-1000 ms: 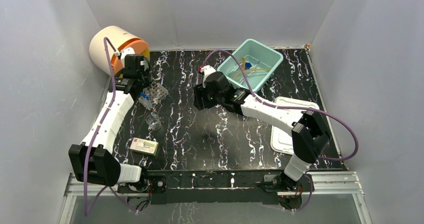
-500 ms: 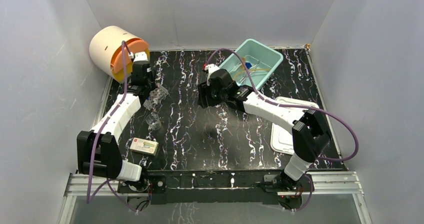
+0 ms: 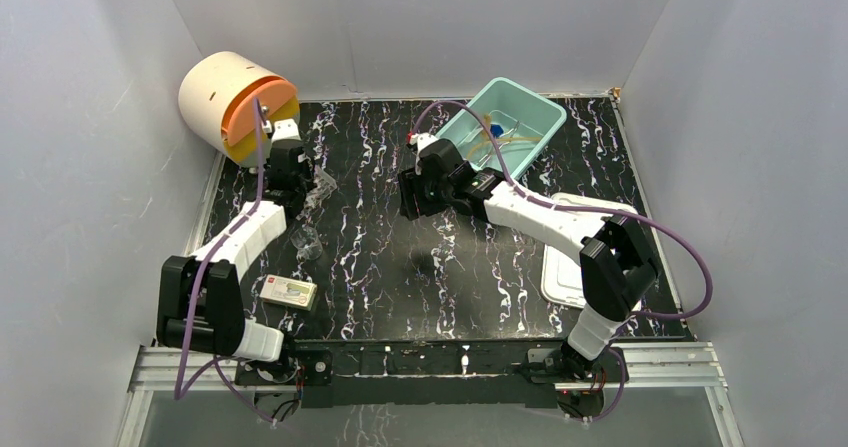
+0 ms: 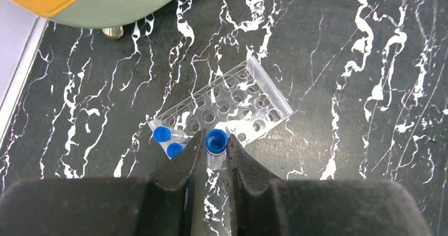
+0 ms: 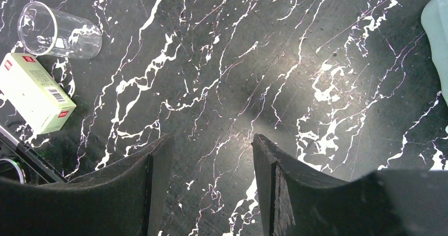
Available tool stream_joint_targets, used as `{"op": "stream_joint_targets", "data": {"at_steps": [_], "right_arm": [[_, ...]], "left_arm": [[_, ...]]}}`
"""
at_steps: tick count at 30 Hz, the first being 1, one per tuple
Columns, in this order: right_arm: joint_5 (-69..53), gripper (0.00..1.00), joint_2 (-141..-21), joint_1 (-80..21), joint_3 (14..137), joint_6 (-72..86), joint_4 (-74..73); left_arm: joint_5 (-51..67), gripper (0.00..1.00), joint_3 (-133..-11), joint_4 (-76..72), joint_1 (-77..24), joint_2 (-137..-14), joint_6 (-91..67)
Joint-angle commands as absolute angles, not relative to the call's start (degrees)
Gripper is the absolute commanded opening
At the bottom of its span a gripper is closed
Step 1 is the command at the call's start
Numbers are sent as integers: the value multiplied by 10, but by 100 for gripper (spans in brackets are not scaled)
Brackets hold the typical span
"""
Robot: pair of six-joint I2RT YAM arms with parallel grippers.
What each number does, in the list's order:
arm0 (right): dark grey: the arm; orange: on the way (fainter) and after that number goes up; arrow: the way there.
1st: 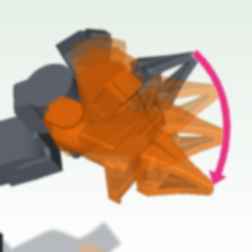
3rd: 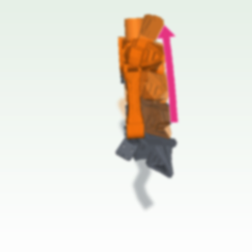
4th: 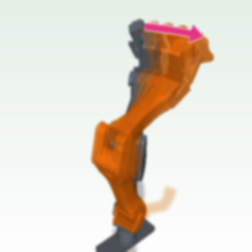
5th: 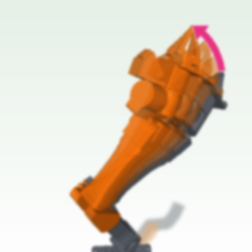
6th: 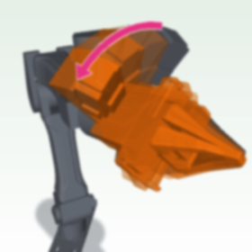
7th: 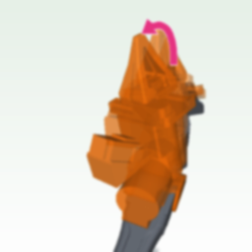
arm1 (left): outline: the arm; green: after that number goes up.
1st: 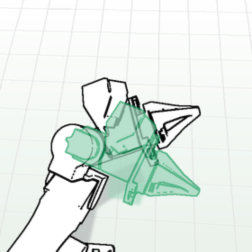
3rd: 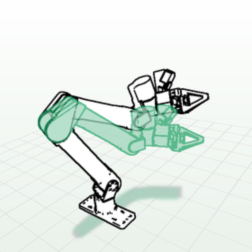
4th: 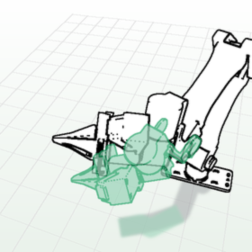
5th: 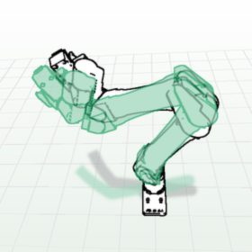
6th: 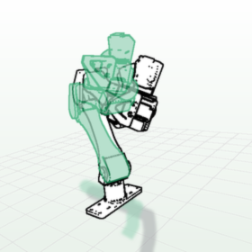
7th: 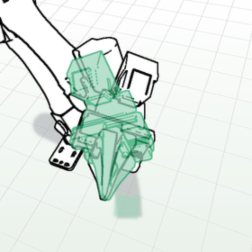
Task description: Organize the chemistry lab equipment
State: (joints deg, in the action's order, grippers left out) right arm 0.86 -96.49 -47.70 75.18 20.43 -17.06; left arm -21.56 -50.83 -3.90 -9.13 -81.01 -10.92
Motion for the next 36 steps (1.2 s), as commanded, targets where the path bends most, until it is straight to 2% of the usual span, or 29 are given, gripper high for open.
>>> {"op": "stream_joint_targets", "data": {"at_steps": [1, 16, 36], "right_arm": [[11, 64, -954, -473, 776, 214, -173], [6, 64, -958, -469, 779, 219, -189], [4, 64, -964, -454, 780, 213, -202]], "left_arm": [[-226, 8, -497, -90, -91, -774, -104], [-228, 8, -442, -132, -91, -778, -97], [-230, 10, -437, -173, -91, -801, -96]]}}
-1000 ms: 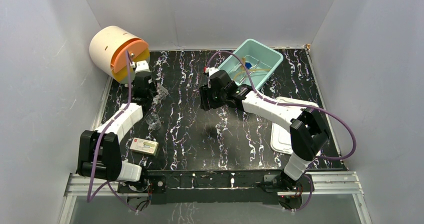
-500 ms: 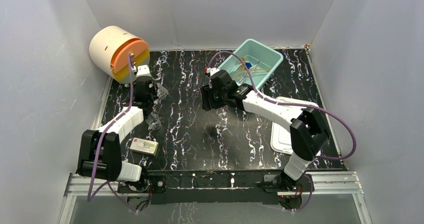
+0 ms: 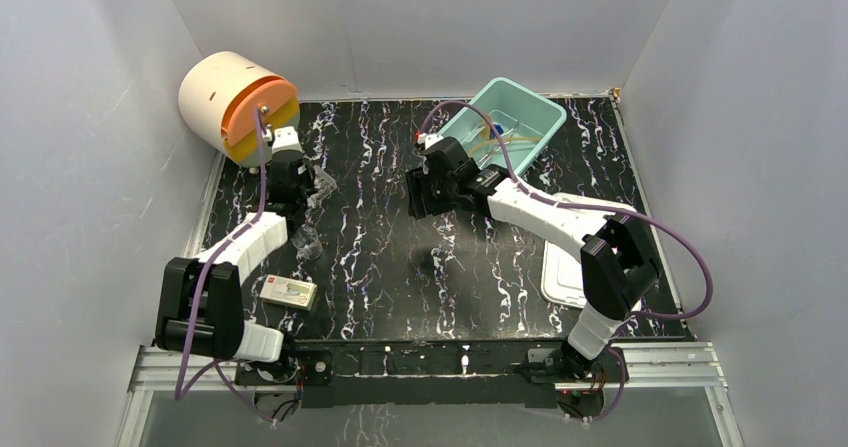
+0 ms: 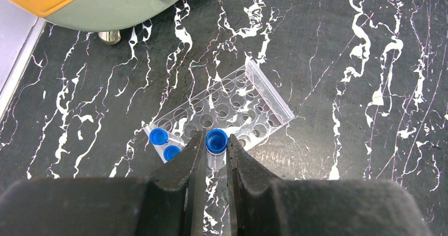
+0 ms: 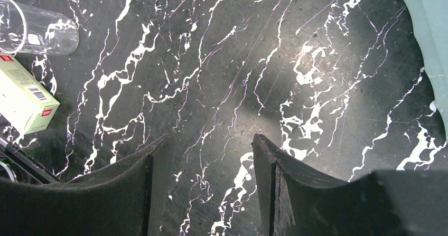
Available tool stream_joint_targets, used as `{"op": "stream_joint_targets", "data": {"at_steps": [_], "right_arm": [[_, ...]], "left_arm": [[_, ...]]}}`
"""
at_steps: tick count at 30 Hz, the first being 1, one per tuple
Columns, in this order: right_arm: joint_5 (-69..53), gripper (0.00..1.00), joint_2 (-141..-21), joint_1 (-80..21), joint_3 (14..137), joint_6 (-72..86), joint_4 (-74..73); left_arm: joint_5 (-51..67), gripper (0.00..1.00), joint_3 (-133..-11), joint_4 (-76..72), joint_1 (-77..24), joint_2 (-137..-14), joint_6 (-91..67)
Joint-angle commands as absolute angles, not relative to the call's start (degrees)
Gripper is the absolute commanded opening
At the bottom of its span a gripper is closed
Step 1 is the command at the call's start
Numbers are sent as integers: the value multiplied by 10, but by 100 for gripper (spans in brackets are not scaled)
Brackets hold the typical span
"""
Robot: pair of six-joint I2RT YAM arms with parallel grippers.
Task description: Organize the chemistry lab equipment
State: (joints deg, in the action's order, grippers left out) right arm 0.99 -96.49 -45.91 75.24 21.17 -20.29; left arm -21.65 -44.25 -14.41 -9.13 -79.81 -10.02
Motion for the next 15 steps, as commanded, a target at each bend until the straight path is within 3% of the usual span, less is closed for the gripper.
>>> {"op": "stream_joint_targets", "data": {"at_steps": [1, 15], "right_arm": [[4, 64, -964, -454, 779, 214, -201], [4, 64, -966, -449, 779, 212, -204]], "left_arm": [[-232, 10, -438, -173, -91, -806, -95], [-244, 10, -421, -192, -91, -826, -102]]}}
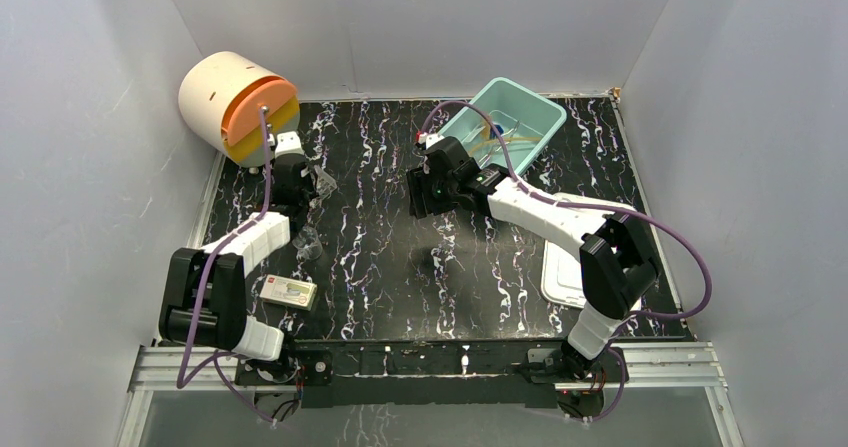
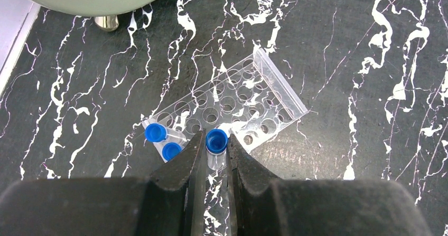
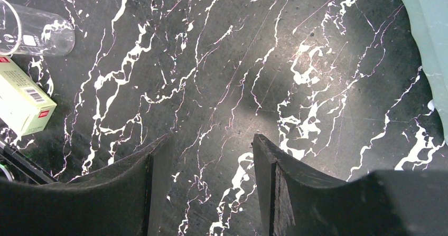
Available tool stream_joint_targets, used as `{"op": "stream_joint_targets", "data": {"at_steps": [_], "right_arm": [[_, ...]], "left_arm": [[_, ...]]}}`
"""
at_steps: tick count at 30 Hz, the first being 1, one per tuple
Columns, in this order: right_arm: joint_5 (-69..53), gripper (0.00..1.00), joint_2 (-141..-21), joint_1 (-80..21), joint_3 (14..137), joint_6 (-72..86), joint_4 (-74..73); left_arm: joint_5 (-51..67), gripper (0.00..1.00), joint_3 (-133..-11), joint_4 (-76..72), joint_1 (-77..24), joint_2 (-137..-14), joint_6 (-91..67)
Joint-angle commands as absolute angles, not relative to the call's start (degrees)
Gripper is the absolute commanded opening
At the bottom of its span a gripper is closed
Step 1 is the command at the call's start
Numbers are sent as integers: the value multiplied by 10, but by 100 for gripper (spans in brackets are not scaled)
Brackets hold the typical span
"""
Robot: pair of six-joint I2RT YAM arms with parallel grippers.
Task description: Organize the chemistry lab equipment
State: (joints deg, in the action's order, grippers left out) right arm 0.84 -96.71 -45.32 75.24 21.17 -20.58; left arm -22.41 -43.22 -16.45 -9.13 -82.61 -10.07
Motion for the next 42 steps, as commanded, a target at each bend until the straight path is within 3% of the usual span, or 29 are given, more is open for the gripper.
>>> {"op": "stream_joint_targets", "data": {"at_steps": [1, 13, 21, 27, 32, 42], "right_arm": [[4, 64, -967, -448, 778, 212, -205], [4, 64, -970, -444, 781, 208, -209], [-14, 64, -975, -444, 780, 209, -202], [-21, 64, -981, -444, 781, 210, -200], [-25, 64, -982, -444, 780, 213, -200], [-31, 63, -976, -444, 768, 223, -191]], "left_arm": [[-246, 10, -421, -194, -90, -828, -103], [-249, 18, -406, -215, -91, -827, -115], [-251, 33, -409, -198, -91, -806, -122], [-251, 38, -430, -174, -91, -789, -122], [-258, 40, -496, -101, -91, -802, -133], [-275, 33, -565, 12, -91, -856, -156]]}}
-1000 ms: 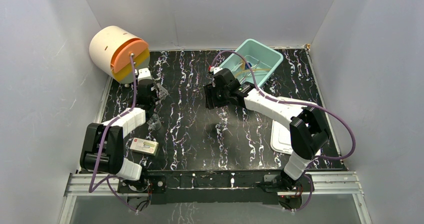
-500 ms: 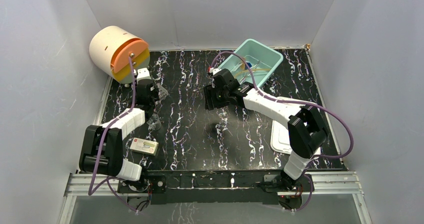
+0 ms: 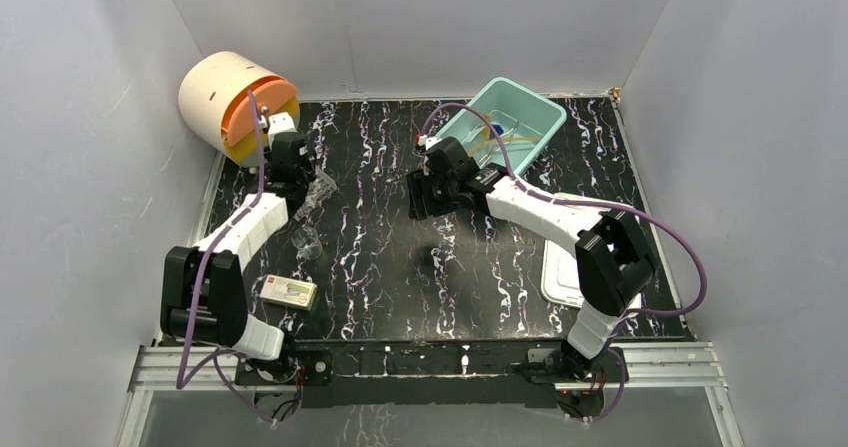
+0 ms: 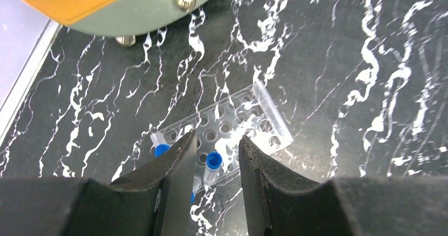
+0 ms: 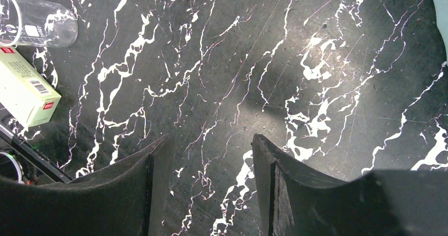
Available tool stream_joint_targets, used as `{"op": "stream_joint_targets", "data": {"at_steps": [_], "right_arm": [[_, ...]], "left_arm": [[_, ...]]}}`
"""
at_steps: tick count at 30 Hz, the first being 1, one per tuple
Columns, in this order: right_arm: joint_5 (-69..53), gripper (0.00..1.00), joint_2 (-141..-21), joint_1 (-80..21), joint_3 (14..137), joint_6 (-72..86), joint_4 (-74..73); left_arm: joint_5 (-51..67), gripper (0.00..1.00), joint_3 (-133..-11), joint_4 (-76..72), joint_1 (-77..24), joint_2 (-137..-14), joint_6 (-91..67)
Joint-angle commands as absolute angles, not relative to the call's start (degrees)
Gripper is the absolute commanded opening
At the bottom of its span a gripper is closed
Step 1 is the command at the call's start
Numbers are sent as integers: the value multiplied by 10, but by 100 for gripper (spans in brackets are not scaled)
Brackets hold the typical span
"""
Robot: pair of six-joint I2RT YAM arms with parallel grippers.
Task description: Organize the chemistry lab equipment
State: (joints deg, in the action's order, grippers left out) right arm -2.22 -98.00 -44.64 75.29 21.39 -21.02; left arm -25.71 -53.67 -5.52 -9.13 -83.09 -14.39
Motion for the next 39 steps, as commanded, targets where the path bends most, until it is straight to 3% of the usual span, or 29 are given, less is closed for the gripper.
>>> {"op": "stream_joint_targets", "data": {"at_steps": [1, 13, 21, 39], "right_arm": [[-31, 63, -976, -444, 767, 224, -191], [-36, 63, -975, -444, 764, 229, -190], [-33, 63, -975, -444, 763, 231, -191], [-36, 61, -983, -444, 766, 236, -195]], "left_arm": [[-274, 33, -571, 25, -91, -864, -157], [-269, 37, -641, 75, -89, -950, -162], [-300, 25, -635, 77, -89, -933, -155], [-274, 19, -603, 75, -89, -898, -142]]}}
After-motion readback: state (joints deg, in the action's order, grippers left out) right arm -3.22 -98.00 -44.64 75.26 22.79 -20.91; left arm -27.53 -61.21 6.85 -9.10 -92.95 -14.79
